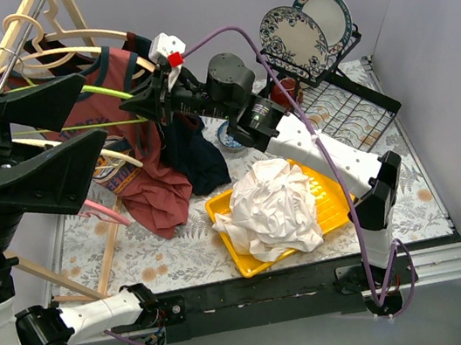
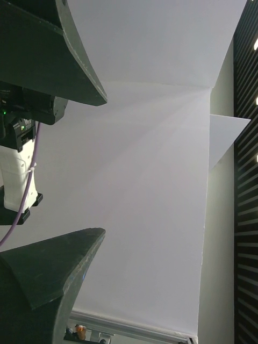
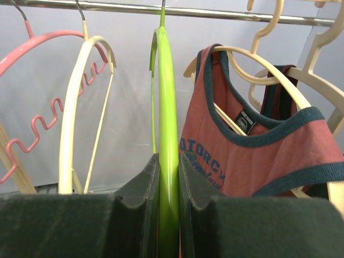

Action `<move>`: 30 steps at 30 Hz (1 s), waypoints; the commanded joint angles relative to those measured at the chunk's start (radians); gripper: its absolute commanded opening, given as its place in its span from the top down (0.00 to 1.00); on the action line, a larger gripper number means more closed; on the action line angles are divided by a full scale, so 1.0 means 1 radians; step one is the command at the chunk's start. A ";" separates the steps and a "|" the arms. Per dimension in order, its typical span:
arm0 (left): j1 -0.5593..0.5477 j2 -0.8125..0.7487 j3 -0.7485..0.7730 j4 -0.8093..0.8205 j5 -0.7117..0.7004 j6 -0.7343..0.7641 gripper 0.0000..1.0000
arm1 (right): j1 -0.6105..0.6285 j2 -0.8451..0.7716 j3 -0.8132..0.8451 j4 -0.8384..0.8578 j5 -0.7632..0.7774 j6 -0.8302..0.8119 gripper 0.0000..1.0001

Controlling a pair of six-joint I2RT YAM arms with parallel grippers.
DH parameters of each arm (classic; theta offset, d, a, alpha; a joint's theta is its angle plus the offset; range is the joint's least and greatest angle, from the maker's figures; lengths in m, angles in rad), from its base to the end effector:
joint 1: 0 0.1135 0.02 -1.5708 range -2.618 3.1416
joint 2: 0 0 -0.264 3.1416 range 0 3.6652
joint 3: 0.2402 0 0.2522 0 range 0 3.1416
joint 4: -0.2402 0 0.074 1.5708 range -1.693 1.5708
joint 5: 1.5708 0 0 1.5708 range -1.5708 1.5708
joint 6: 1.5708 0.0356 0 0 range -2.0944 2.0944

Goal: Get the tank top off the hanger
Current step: Place the hanger at the clothesline.

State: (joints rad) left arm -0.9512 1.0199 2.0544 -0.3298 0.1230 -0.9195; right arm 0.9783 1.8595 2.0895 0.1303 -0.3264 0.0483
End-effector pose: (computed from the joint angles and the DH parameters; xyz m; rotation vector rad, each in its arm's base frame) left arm 0.0189 -0.0340 0.6505 0.1499 1.0033 -1.7872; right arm 0.2255 0.3554 0.5188 -0.8394 0.9993 1.0832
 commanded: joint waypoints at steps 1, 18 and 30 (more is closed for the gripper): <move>0.002 0.003 -0.004 -0.018 -0.006 0.019 0.02 | 0.011 0.015 0.076 0.144 -0.010 0.005 0.99; 0.003 -0.003 -0.039 -0.038 -0.100 0.085 0.02 | 0.023 0.060 0.050 0.086 0.009 0.050 0.95; 0.002 0.183 -0.019 -0.028 -0.739 0.306 0.02 | 0.023 -0.408 -0.618 0.161 0.072 0.036 0.15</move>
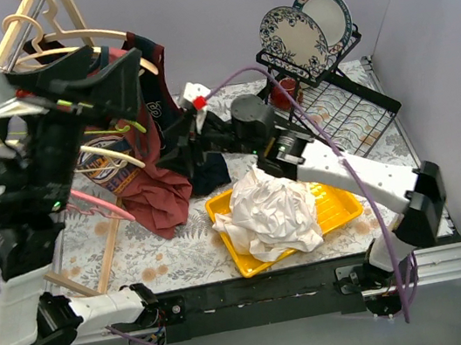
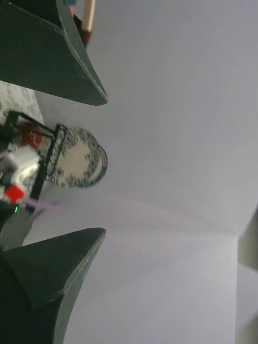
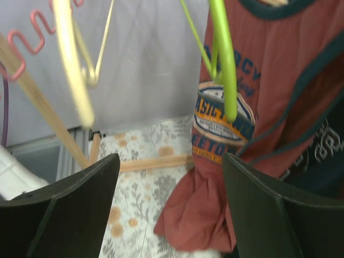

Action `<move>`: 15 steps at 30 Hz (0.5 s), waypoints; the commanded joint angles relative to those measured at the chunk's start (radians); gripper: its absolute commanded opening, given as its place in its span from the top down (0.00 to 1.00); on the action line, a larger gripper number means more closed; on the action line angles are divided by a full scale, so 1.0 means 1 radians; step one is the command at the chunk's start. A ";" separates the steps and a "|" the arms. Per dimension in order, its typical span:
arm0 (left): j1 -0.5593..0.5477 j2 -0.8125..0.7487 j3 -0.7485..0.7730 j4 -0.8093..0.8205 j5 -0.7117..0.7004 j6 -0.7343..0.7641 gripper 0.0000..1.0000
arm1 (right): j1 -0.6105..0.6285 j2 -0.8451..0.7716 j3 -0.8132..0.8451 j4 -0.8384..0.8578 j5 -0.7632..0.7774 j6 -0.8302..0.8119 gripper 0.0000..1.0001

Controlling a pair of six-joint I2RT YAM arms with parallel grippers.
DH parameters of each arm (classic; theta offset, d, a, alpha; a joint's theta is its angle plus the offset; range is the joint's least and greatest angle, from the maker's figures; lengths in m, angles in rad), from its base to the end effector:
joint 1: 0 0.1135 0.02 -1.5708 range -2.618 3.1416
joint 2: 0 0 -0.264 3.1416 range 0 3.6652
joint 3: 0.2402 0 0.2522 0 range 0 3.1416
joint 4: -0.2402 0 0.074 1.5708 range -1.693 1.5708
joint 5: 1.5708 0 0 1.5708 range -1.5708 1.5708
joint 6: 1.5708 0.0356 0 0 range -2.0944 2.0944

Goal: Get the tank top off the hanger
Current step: Place the hanger at the clothesline, then pick up the hanger from the clothesline.

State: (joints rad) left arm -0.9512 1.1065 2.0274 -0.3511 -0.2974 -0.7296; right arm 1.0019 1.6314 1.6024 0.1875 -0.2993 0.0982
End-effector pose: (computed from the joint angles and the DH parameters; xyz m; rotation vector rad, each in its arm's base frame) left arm 0.0626 -0.0698 0.6392 -0.1755 1.1122 -1.3705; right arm 0.2008 0.3336 0.4469 -0.8894 1.2280 1.1071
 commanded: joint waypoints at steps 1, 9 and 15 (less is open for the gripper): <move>0.002 0.114 0.011 0.004 -0.363 0.131 0.02 | 0.000 -0.212 -0.215 0.102 0.051 -0.015 0.15; 0.009 0.387 0.125 0.229 -0.791 0.373 0.02 | 0.000 -0.485 -0.458 0.041 0.106 -0.018 0.16; 0.086 0.492 0.200 0.215 -0.845 0.334 0.02 | 0.000 -0.570 -0.498 -0.017 0.123 -0.014 0.17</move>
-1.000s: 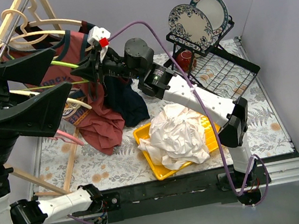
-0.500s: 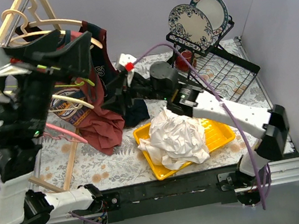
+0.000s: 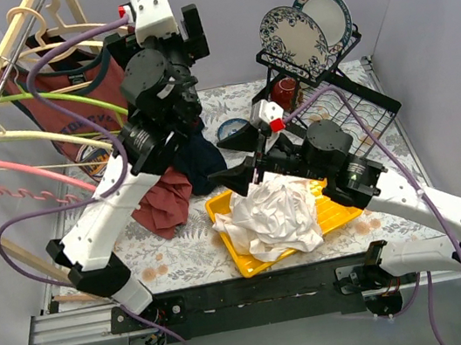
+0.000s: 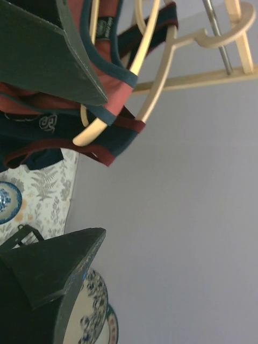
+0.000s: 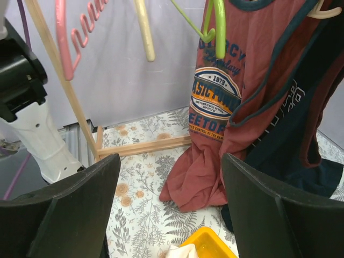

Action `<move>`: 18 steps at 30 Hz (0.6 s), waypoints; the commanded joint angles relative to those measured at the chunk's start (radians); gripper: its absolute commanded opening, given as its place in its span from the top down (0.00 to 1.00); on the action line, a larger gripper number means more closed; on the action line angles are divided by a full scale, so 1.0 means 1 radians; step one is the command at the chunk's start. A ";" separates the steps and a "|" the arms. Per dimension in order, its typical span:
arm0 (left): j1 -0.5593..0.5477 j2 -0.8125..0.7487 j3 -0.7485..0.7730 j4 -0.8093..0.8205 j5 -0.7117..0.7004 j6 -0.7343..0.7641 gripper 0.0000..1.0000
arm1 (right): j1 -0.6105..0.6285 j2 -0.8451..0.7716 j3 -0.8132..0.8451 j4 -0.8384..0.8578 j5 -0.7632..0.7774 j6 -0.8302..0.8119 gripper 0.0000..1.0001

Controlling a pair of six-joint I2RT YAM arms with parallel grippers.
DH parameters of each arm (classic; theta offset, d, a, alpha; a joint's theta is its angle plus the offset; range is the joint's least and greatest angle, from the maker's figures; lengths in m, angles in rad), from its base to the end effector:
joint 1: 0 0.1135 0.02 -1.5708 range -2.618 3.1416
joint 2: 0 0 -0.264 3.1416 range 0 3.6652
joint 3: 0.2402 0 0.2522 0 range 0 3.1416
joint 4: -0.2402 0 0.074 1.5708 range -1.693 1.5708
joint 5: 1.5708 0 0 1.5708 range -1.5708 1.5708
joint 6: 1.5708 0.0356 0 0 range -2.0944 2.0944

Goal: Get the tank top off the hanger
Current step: Pick up the hanger from the clothesline.

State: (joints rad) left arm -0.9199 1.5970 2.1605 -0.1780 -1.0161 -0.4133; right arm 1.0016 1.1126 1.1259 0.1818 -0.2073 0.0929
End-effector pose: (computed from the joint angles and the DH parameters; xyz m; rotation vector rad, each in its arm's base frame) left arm 0.1985 -0.2107 0.5939 -0.5892 1.2593 -0.5150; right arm 0.1308 0.2180 0.4346 -0.8017 1.2230 1.0476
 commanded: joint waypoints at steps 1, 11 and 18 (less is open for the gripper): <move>0.071 0.026 0.082 0.020 -0.133 -0.008 0.02 | 0.000 -0.059 -0.026 -0.018 0.028 -0.007 0.17; 0.308 0.000 0.069 -0.311 -0.082 -0.505 0.14 | 0.000 -0.092 -0.060 -0.094 0.006 0.002 0.17; 0.504 0.018 0.101 -0.557 0.184 -0.777 0.15 | 0.000 -0.106 -0.058 -0.111 -0.001 0.010 0.17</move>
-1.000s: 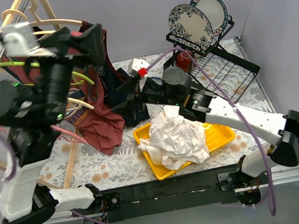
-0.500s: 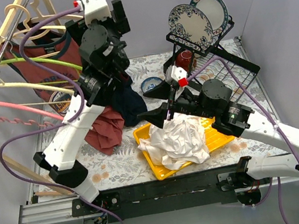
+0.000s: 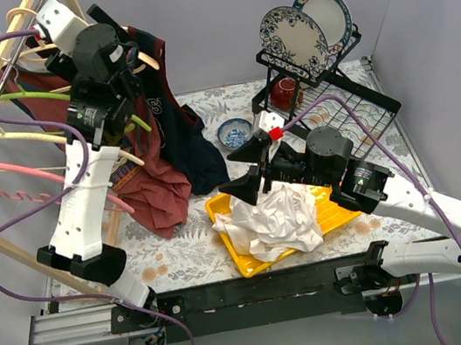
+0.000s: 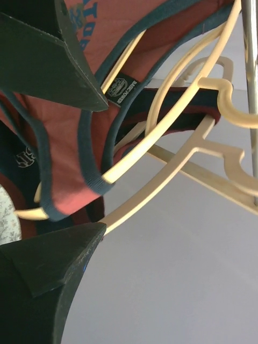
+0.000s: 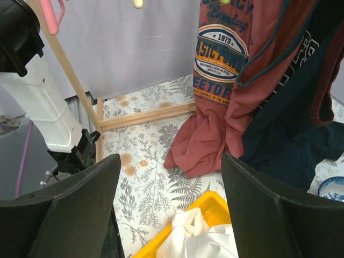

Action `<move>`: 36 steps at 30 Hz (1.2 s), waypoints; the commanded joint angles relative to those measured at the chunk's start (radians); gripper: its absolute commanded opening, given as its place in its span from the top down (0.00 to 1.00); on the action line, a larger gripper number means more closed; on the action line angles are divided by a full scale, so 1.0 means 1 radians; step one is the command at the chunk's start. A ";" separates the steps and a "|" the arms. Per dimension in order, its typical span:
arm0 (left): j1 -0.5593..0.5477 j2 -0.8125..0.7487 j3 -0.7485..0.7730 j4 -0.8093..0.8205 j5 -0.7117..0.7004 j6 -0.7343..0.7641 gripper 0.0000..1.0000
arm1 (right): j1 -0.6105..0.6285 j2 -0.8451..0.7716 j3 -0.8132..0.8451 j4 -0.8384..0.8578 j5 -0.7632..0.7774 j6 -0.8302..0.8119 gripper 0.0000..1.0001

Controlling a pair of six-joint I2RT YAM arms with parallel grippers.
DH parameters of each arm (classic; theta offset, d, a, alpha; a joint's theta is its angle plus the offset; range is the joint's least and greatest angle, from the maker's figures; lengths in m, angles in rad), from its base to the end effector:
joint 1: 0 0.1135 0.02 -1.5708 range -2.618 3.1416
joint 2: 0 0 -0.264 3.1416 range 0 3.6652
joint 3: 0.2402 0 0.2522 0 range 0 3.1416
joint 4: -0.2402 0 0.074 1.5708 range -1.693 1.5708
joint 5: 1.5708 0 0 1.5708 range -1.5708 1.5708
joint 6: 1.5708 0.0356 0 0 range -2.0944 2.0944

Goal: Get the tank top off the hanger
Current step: Pick up the hanger from the clothesline.

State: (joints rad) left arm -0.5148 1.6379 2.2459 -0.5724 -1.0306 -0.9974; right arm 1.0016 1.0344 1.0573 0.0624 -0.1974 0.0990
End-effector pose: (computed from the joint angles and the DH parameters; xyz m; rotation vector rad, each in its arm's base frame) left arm 0.2733 -0.1195 0.5694 -1.0928 1.1224 -0.4039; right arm 0.1219 0.2035 0.4153 -0.8353 1.3361 1.0246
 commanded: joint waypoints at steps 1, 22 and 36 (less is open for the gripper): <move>0.114 -0.030 -0.005 -0.155 0.225 -0.199 0.14 | 0.000 -0.030 0.009 0.010 -0.013 0.013 0.17; 0.243 -0.095 -0.109 -0.055 0.368 -0.389 0.27 | 0.000 -0.068 -0.023 -0.003 -0.042 0.018 0.18; 0.268 -0.056 -0.132 0.009 0.418 -0.415 0.41 | 0.000 -0.065 -0.005 -0.015 -0.046 -0.008 0.17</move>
State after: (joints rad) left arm -0.2569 1.5879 2.1170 -0.5953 -0.6312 -1.4017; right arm 1.0016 0.9852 1.0317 0.0422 -0.2356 0.1085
